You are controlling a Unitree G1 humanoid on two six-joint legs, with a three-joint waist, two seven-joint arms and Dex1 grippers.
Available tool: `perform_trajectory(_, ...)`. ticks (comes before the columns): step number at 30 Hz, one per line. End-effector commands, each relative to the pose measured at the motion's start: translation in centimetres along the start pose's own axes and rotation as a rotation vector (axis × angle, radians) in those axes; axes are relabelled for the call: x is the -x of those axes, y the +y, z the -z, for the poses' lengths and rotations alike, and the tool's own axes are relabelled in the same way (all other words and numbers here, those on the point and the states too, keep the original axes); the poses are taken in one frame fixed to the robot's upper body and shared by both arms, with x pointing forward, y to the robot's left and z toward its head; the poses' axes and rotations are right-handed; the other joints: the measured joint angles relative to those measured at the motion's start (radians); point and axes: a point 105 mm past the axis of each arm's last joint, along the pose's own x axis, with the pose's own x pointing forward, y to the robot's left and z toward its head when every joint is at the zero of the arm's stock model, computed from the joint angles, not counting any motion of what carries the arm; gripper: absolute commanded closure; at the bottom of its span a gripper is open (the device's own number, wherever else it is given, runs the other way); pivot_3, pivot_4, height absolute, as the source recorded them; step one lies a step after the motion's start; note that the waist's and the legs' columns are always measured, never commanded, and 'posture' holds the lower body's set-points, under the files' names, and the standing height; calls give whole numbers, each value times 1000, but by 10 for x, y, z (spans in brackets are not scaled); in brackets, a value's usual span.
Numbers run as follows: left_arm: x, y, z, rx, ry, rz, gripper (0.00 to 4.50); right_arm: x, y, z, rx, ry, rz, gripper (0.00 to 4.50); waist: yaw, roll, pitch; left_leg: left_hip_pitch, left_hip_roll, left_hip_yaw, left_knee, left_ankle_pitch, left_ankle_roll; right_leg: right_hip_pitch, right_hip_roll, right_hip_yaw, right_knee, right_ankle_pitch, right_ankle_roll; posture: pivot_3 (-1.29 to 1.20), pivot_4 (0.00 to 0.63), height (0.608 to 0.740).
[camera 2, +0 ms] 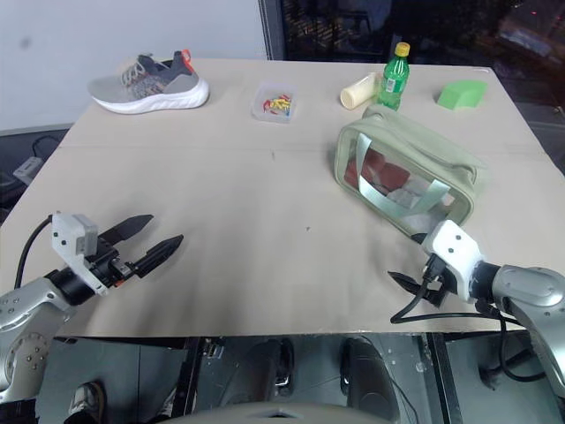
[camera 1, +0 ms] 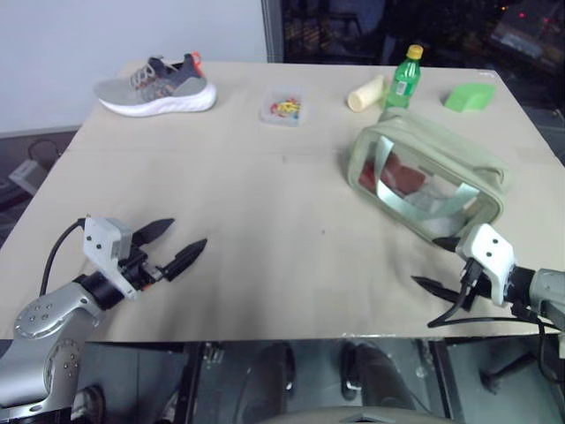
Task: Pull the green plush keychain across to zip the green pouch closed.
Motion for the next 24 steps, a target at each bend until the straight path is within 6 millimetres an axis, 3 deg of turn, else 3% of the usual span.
perform_trajectory(1, -2, -8, -22, -61, -67, 59, 101, 5, -6, -17, 45, -50, 24, 82, 1, 0, 0, 0, 0, 0, 0, 0, 0, 0, 0, 0, 0, 0, 0, 0, 150, 740)
perform_trajectory(7, -12, -33, -45, -68, -213, 218, 101, 5, 8, -55, 11, -229, -36, 82, 1, 0, 0, 0, 0, -1, 1, 0, 0, 2, 0, -1, 1, 0, 0, 0, 150, 740)
perform_trajectory(10, -11, -58, -57, -91, -241, 405, 101, 13, 9, -89, 46, -330, -45, 82, -2, 0, 0, 0, 0, 0, 1, 2, 4, 2, 1, 0, 0, 0, 0, 0, 150, 740)
perform_trajectory(15, -8, -81, -79, -101, -291, 618, 101, 28, -32, -127, 120, -276, 147, 82, 0, 2, 1, 3, 0, -1, 3, 0, 0, 3, 1, 0, 2, 0, 0, 0, 150, 740)
perform_trajectory(20, -13, -85, -90, -108, -326, 669, 101, 30, -71, -139, 110, -216, 303, 82, 0, 1, 1, 3, -1, -1, 2, 1, 2, 5, 1, 0, 0, 0, 0, 0, 150, 740)
perform_trajectory(24, -16, -86, -89, -106, -335, 673, 101, 16, -89, -132, 140, -146, 326, 82, -2, 1, 1, 2, -1, 1, 2, 2, 5, 5, 2, 1, 0, 0, 0, 0, 150, 740)
